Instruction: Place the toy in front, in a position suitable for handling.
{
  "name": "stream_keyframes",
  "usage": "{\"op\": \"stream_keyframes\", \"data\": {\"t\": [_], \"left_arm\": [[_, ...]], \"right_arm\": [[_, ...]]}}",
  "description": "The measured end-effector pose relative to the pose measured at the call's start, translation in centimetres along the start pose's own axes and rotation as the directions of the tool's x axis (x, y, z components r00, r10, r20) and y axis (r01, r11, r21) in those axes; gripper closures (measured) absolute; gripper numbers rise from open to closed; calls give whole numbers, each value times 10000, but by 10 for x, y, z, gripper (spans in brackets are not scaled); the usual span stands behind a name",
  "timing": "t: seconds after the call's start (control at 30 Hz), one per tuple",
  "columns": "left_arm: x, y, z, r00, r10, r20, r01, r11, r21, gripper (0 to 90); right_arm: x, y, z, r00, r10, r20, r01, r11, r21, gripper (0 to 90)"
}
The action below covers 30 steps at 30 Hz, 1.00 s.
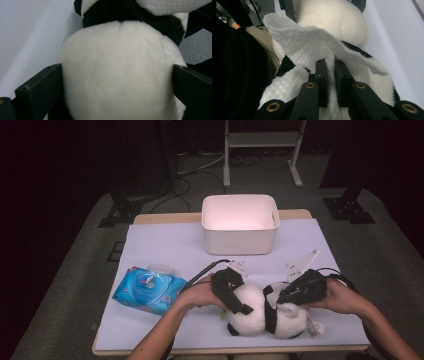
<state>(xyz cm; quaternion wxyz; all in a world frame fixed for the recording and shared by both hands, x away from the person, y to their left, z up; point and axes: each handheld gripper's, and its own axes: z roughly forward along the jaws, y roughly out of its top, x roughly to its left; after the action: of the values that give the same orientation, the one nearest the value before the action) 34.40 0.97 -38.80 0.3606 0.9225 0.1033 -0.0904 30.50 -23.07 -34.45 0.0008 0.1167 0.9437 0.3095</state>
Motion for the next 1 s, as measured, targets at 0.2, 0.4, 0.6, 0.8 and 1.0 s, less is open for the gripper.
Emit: {"op": "stream_keyframes", "data": {"t": [0.2, 0.4, 0.6, 0.8, 1.0], "left_arm": [[5, -2, 4, 9992, -162, 377, 166, 9998, -87, 0], [9, -6, 7, 9972, -255, 706, 274, 9993, -258, 65], [8, -9, -4, 9987, 122, 499, -96, 9985, -534, 240], [13, -3, -17, 9982, 606, 3, -605, 9979, -232, 270], [20, 1, -35, 9915, 1134, -645, -1137, 9935, -14, 269]], "right_arm": [[1, 3, 2, 9999, -156, -8, 156, 9998, 154, 818], [1, 8, 5, 9996, -285, -28, 285, 9990, 336, 818], [-4, 9, 0, 9994, -306, -138, 306, 9995, -29, 817], [-14, 24, -6, 9983, -536, -238, 532, 9985, -138, 815], [-27, 42, -6, 9974, -674, -249, 670, 9976, -195, 814]]}}
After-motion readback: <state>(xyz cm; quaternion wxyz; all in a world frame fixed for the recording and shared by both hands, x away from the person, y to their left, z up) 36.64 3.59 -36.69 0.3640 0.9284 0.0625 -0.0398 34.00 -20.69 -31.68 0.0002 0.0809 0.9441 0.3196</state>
